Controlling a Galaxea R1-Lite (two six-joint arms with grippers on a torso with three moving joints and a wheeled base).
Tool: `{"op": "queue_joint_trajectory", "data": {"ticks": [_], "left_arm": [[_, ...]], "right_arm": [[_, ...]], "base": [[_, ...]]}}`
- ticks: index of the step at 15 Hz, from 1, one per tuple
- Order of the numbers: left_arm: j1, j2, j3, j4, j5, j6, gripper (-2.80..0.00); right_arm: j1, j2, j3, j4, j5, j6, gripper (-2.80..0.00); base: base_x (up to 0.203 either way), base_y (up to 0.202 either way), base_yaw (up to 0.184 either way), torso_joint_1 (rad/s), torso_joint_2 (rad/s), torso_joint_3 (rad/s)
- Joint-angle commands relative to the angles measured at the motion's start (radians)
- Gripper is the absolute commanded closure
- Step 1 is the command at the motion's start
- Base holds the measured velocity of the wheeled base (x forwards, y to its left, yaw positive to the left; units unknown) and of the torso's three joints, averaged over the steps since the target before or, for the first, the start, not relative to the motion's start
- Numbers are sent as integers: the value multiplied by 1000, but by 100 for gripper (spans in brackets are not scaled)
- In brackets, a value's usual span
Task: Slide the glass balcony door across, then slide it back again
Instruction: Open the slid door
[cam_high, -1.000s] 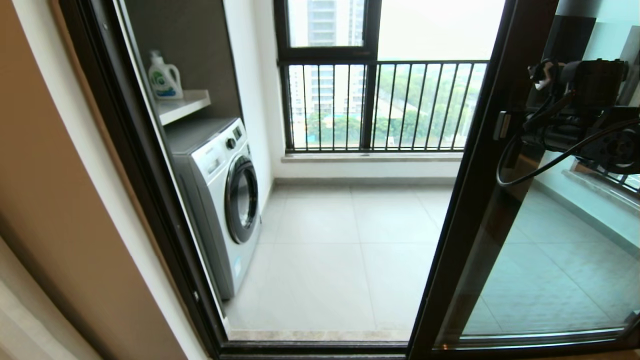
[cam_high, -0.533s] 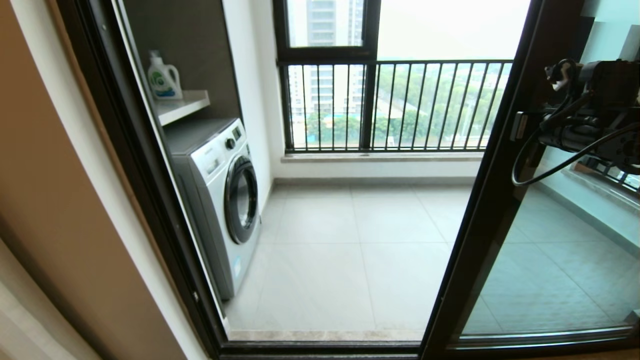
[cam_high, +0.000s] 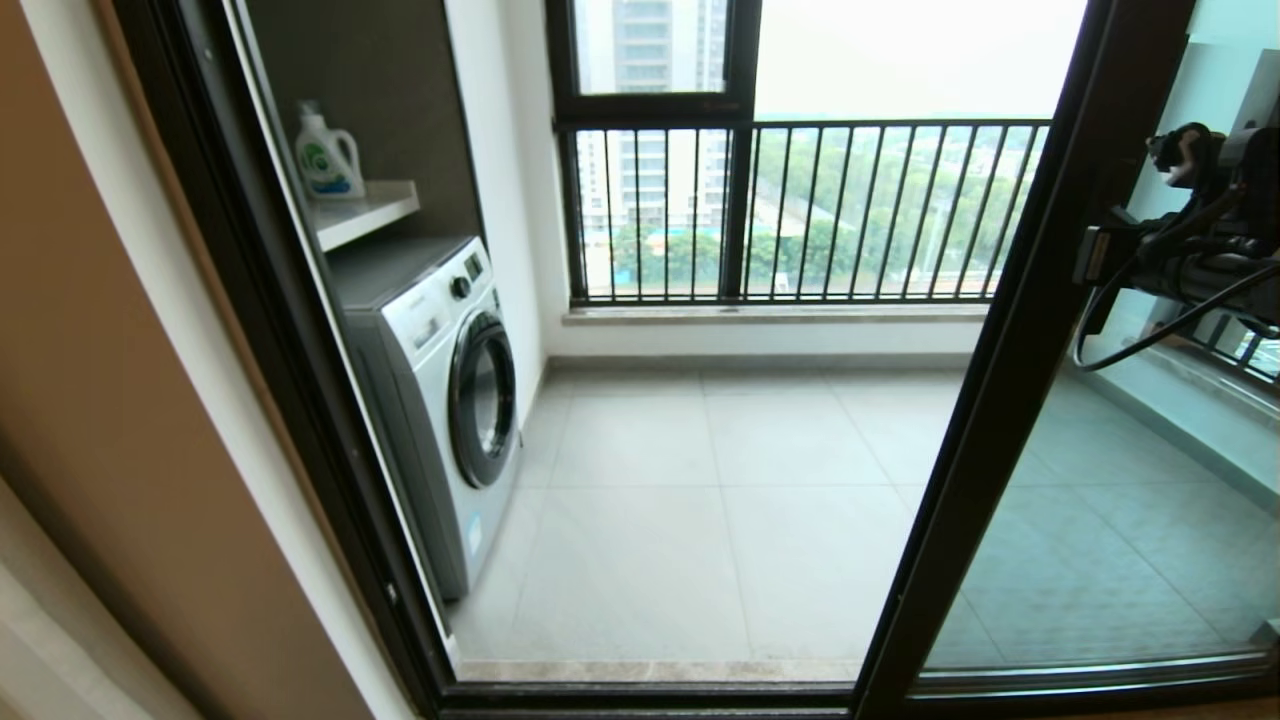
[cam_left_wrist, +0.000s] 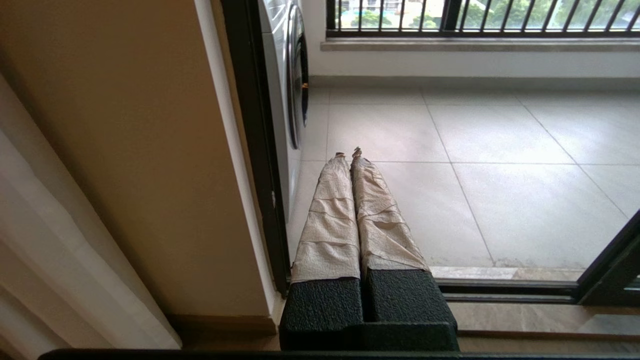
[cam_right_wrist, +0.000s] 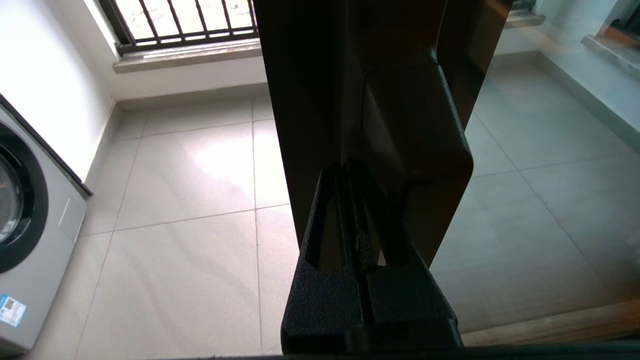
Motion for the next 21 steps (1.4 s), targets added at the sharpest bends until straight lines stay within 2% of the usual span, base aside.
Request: {"op": "queue_joint_trajectory", "data": {"ticks": [1,10,13,21], "left_arm": [[0,2,0,0,0,0,0],[0,2,0,0,0,0,0],[0,2,0,0,0,0,0],[0,2,0,0,0,0,0]], "right_arm": [[-32,4,1,-3,18,-1,0],[-108,32,-5,-8,50,-2,0],[-127,41,5,-57,51,-4,0],[-141,41,6,-59,67,-11,0]], "base": [[0,0,0,0,0,0],[0,0,0,0,0,0],[0,0,0,0,0,0],[0,0,0,0,0,0]]}}
